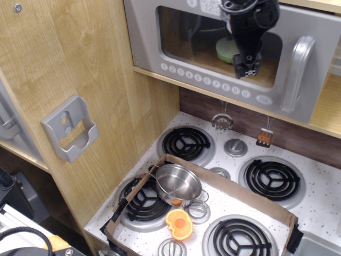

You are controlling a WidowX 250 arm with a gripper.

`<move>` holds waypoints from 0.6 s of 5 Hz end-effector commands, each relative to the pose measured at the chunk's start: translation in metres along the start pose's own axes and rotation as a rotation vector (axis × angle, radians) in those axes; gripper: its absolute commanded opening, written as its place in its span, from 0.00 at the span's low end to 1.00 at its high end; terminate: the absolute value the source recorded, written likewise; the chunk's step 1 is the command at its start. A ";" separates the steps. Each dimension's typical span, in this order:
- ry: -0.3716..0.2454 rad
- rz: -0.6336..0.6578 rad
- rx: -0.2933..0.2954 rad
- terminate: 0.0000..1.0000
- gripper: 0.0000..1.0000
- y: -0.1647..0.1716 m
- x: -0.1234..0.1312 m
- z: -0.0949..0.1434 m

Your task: Close microwave

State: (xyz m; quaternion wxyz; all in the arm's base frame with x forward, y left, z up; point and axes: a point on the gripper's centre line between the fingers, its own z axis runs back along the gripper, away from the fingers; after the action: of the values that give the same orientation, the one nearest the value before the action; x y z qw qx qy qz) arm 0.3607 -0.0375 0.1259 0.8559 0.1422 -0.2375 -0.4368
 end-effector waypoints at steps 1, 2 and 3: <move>-0.055 -0.051 0.016 0.00 1.00 0.016 0.038 0.019; -0.065 -0.049 0.005 0.00 1.00 0.013 0.035 0.017; -0.065 -0.049 0.005 0.00 1.00 0.013 0.035 0.017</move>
State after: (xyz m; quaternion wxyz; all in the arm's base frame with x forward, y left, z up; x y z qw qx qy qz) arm 0.3751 -0.0464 0.1227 0.8468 0.1261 -0.2365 -0.4595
